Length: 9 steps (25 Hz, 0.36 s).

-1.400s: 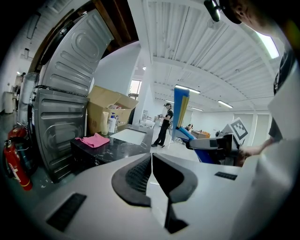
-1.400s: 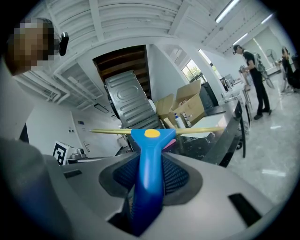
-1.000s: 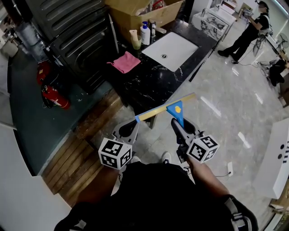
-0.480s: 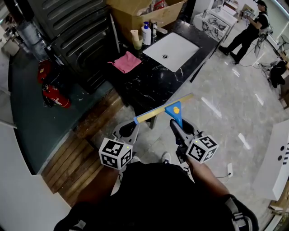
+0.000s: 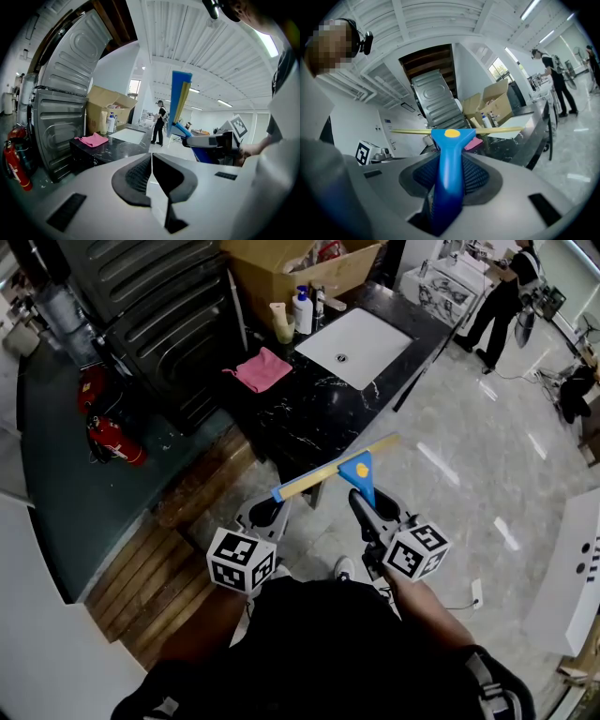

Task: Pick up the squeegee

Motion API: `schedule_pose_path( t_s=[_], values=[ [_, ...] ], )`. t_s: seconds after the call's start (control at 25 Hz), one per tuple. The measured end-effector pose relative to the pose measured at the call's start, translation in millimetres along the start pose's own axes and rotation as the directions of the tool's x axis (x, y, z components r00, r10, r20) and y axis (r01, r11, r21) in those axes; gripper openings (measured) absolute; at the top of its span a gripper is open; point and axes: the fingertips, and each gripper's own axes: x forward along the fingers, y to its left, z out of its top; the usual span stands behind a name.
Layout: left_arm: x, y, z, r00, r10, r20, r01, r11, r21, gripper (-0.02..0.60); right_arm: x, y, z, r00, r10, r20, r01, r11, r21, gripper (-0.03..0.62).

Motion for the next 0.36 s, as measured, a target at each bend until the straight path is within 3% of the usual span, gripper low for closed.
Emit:
schedule_pose_path(
  t_s=[0.36],
  values=[
    [1, -1, -3, 1.0, -0.007, -0.007, 0.007, 1.0, -0.003, 0.02, 3, 8, -11, 1.0, 0.009, -0.024, -0.008, 1.0, 0.021, 0.138]
  ],
)
